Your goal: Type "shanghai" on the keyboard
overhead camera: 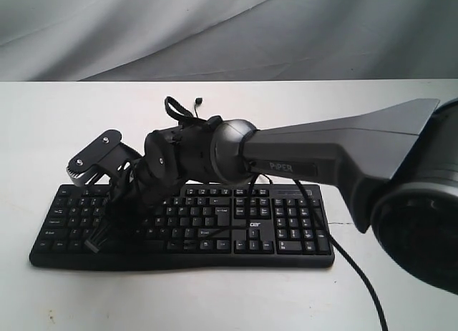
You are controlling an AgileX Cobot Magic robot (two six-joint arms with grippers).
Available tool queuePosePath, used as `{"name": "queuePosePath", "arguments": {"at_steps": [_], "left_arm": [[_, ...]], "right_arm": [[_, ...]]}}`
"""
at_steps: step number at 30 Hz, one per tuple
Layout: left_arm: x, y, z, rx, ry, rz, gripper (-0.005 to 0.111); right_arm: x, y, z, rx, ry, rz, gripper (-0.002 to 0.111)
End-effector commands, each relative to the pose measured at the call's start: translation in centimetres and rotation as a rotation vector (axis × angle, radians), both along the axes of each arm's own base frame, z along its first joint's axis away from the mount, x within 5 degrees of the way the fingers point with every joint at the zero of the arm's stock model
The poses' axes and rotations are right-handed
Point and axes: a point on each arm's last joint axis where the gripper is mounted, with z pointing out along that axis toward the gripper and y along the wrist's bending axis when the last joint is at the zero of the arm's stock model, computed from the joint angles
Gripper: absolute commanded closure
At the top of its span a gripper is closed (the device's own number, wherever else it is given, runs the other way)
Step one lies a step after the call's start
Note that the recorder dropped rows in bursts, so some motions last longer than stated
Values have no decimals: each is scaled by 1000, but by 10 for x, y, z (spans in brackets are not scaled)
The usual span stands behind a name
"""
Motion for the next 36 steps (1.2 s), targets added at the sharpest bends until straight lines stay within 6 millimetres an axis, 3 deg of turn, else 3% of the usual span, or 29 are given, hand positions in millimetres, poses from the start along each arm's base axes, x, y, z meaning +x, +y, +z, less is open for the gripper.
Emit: {"name": "queuePosePath", "arguments": {"at_steps": [1, 11, 36], "left_arm": [[0, -1, -1, -7, -9, -7, 107], [0, -1, -1, -7, -9, -7, 107], [0, -1, -1, -7, -9, -7, 107]], "right_arm": [[-1, -2, 20, 14, -24, 9, 108], [-7, -22, 17, 18, -14, -39, 108], [-4, -21, 1, 15, -18, -52, 108]]}}
